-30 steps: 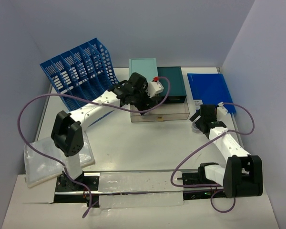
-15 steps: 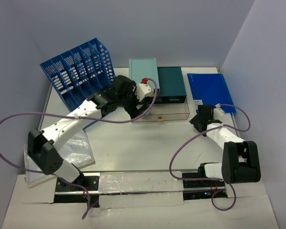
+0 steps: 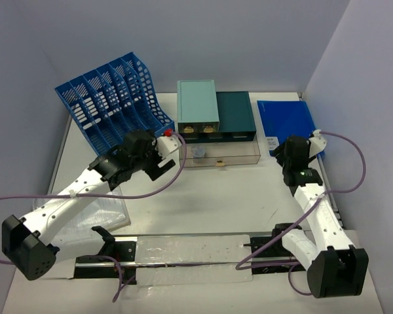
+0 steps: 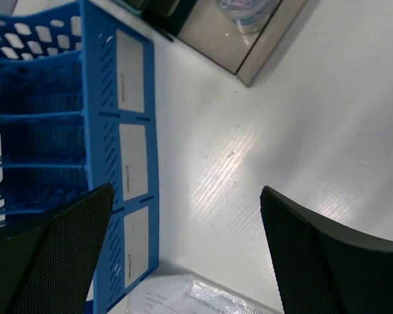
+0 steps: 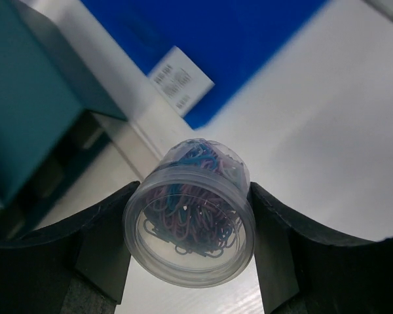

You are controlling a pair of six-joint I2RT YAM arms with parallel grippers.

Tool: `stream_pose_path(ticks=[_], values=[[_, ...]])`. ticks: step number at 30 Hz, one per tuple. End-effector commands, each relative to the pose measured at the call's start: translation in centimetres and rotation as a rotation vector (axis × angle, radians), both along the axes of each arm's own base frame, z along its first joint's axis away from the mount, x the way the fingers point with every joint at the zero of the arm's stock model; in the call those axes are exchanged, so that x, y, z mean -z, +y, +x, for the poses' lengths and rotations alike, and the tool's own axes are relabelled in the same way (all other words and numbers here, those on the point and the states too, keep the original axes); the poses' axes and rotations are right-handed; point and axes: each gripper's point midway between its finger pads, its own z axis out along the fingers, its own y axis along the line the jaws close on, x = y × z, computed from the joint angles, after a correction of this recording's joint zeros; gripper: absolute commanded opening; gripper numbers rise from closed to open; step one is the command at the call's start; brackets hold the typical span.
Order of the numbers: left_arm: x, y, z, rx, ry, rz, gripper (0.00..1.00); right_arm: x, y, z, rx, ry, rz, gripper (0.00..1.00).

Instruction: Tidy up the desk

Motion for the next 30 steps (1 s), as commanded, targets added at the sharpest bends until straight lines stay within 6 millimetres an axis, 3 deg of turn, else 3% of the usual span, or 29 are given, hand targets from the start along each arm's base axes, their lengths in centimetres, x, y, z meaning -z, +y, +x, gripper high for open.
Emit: stream_pose_path(ticks=[1,5,6,8,10,14,15,16,17,23,24,25,27,30], values=[[-1.6,1.3,0.7,-0.043,-0.071,-0.053,0.99,-9.1,2.1,3.5,-0.128,-0.223,-0.034,0.09],[-1.5,2.5,1.2,-0.085,-0.077,-0.068,0.99,-10.7,10.4,7.4,-0.471,-0.213,-0.098,0.08],[-1.6,2.7,1.3,-0.093,-0.075,-0.071,0.99,-11.9,12.4,8.4,-0.544,-0.229,-0.105,0.08],[-1.5,3.1,1.4,-0.102,-0.066,-0.077,0.99,-10.4,15.6,10.0,-0.661,-0.166,-0.101,0.09],[-1.4,3.5,1.4,-0.114,-0.057,-0.082,0.99,-7.7,18.4,11.4,-0.745,-0.074,-0.084,0.11],[-1.3,4.0,1.4,-0.126,-0.065,-0.092,0.99,-2.9,19.6,12.5,-0.763,0.052,-0.06,0.14],[-1.3,4.2,1.4,-0.129,-0.067,-0.093,0.99,-2.7,19.7,12.5,-0.76,0.056,-0.055,0.14],[-1.4,4.2,1.4,-0.129,-0.069,-0.098,0.99,-0.4,20.1,12.5,-0.762,0.098,-0.045,0.14],[-1.4,4.2,1.3,-0.125,-0.069,-0.1,0.99,0.6,20.2,12.5,-0.761,0.113,-0.039,0.15],[-1.4,4.4,1.6,-0.136,-0.07,-0.097,0.99,4.5,19.8,12.2,-0.724,0.177,-0.025,0.2],[-1.3,4.3,1.6,-0.134,-0.067,-0.096,0.99,4.9,19.8,12.2,-0.724,0.184,-0.024,0.25],[-1.2,4.3,1.5,-0.132,-0.065,-0.096,0.99,5.6,20.0,12.1,-0.73,0.201,-0.021,0.39],[-1.1,4.3,1.5,-0.133,-0.063,-0.095,0.99,6.9,20.0,12.1,-0.73,0.246,-0.024,0.58],[-1.1,4.4,1.6,-0.133,-0.064,-0.094,0.99,7.2,19.8,12.1,-0.729,0.266,-0.034,0.68]])
